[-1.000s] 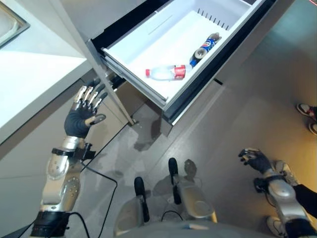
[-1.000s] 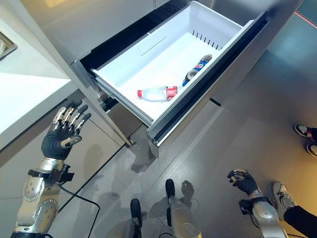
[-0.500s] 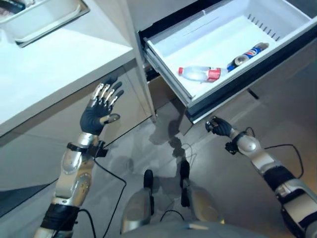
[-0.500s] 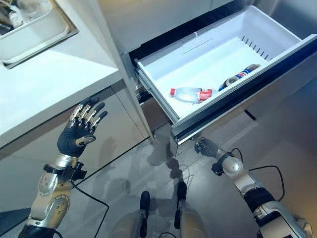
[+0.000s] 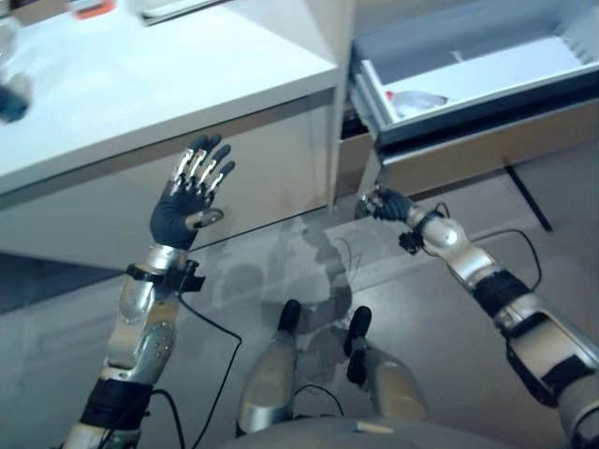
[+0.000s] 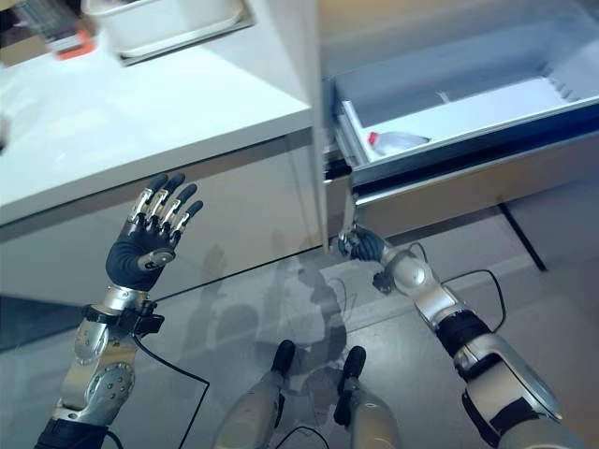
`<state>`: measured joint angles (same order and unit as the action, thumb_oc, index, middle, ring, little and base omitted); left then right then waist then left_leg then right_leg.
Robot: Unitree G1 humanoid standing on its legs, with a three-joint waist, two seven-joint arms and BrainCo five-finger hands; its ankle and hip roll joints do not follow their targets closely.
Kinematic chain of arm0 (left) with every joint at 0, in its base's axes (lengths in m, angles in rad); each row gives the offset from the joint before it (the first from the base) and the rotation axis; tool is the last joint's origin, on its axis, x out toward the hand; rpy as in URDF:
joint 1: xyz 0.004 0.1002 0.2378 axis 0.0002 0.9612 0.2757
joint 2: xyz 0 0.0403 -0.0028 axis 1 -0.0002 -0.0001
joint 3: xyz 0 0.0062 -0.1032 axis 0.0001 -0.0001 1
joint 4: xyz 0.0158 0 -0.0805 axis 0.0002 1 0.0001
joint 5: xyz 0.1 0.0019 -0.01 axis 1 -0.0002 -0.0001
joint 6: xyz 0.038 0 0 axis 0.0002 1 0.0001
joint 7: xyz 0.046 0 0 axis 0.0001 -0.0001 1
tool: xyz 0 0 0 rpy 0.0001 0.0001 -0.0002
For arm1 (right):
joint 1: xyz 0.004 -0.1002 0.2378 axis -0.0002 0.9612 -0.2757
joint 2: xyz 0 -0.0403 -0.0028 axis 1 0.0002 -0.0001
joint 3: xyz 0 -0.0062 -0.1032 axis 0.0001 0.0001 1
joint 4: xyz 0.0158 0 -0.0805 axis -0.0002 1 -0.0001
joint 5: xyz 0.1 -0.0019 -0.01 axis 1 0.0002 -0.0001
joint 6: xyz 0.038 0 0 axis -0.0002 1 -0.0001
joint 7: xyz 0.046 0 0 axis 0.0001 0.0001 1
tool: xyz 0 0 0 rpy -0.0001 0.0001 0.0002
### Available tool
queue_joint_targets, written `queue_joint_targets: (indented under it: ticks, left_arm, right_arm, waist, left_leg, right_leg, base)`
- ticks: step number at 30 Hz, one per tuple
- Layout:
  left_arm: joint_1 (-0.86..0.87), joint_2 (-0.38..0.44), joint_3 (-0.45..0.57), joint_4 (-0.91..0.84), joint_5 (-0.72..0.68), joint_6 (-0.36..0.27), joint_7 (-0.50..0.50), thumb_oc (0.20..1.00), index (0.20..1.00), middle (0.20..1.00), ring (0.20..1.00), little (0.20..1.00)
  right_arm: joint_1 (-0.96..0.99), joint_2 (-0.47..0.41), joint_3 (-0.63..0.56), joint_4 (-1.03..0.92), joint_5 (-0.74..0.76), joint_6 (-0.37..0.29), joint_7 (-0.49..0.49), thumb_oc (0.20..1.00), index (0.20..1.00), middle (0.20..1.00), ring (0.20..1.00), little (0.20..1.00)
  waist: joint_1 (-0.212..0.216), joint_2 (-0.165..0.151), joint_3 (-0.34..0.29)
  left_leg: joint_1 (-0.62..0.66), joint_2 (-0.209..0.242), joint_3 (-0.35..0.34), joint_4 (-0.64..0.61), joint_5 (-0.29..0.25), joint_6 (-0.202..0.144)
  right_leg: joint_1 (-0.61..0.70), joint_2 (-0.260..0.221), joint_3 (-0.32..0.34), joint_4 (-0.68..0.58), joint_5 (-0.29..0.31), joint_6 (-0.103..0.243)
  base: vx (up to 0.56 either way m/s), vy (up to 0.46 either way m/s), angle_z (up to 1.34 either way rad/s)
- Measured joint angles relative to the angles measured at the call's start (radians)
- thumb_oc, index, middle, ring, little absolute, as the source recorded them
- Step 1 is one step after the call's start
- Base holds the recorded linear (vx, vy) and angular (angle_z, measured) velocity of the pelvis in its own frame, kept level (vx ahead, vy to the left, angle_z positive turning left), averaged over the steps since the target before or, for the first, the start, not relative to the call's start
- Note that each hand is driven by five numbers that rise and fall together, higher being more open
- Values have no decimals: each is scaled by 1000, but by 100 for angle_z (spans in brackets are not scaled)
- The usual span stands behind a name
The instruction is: Take the drinks into the refrigerator
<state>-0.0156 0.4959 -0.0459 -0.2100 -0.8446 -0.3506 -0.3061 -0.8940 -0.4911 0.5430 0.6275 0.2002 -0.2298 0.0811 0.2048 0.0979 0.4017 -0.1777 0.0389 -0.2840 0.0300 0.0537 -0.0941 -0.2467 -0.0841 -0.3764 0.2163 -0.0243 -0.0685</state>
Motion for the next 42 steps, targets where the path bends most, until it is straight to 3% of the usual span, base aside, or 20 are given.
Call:
queue_joint_targets:
  ticks: [3,7,11,18,19,23,24,28,29,36,39,42]
  left_arm:
    - [1,3,-11,0,-19,0,-7,1000,1000,1000,1000,1000]
    - [-3,12,-15,-2,-27,3,-9,1000,1000,1000,1000,1000]
    - [-8,34,-13,-5,-34,8,-18,1000,1000,1000,1000,1000]
    - [8,24,-6,-8,-9,10,-17,1000,1000,1000,1000,1000]
    - [11,24,-3,-8,10,10,-16,1000,1000,1000,1000,1000]
    - [30,9,16,-10,54,10,-15,1000,1000,1000,1000,1000]
    - [39,1,28,-11,73,9,-15,1000,1000,1000,1000,1000]
    - [79,-22,39,-11,98,0,-14,1000,1000,1000,1000,1000]
    - [107,-26,48,-7,117,-2,-14,1000,1000,1000,1000,1000]
    - [174,-82,71,117,168,-24,-14,1000,1000,1000,1000,1000]
    - [192,-96,59,342,268,-28,-2,1000,1000,1000,1000,1000]
    - [229,-103,18,452,337,-24,9,1000,1000,1000,1000,1000]
  right_arm:
    - [-73,17,0,-55,19,-20,-4,200,200,200,200,200]
    - [-64,11,2,-140,30,-31,5,200,200,200,200,200]
    - [46,-12,-7,-151,34,-29,18,200,200,200,200,200]
    - [506,25,-218,-199,67,-27,32,200,200,200,200,200]
    - [554,22,-262,-202,69,-28,35,200,200,200,200,200]
    - [695,17,-391,-233,78,-32,36,200,200,200,200,200]
    - [745,16,-440,-241,90,-36,36,200,200,200,200,200]
    - [872,12,-559,-306,119,-42,43,200,200,200,200,200]
    - [920,12,-594,-337,128,-50,46,1000,1000,1000,1000,1000]
    - [1070,17,-710,-347,138,-71,54,1000,1000,1000,1000,1000]
    - [1089,42,-711,-305,144,-82,53,1000,1000,1000,1000,1000]
    - [1109,51,-705,-223,133,-88,46,1000,1000,1000,1000,1000]
  waist:
    - [36,2,0]
    - [25,0,-2]
    - [21,-25,-17]
    - [-68,-46,-27]
    - [-95,-49,-29]
    - [-128,-61,-36]
    - [-160,-66,-42]
    - [-192,-77,-57]
    - [-211,-79,-67]
    - [-278,-64,-130]
    - [-295,-46,-148]
    - [-298,-42,-160]
  left_leg:
    - [-2,-4,1,15,1,1]
    - [6,-22,8,19,5,-12]
    - [13,-32,37,20,1,-11]
    - [67,-40,96,16,-23,23]
    - [69,-41,105,16,-25,25]
    - [84,-38,143,14,-33,33]
    - [87,-38,147,13,-36,36]
    - [113,-31,196,2,-45,37]
    - [122,-27,217,-5,-48,38]
    - [173,-12,287,-39,-60,46]
    - [198,-8,296,-56,-61,48]
    - [201,-8,305,-57,-63,51]
  right_leg:
    - [-16,-20,-10,71,-45,7]
    - [-22,-47,-4,114,-71,20]
    - [-24,-51,27,109,-66,34]
    - [29,-47,81,52,-41,67]
    - [31,-44,87,44,-39,74]
    - [29,-43,122,31,-29,77]
    - [31,-40,128,26,-27,78]
    - [36,-18,180,2,-9,77]
    - [36,-8,203,-14,0,79]
    - [72,19,267,-90,45,84]
    - [102,30,287,-143,73,88]
    - [110,29,290,-155,80,88]
  base:
    - [-26,5,23]
    - [-20,44,9]
    - [-9,68,-18]
    - [11,80,-20]
    - [30,45,-20]
    - [28,39,-27]
    - [20,29,-11]
    - [53,65,-44]
    - [74,63,-50]
    - [43,36,-37]
    - [27,20,-25]
    - [18,12,-2]
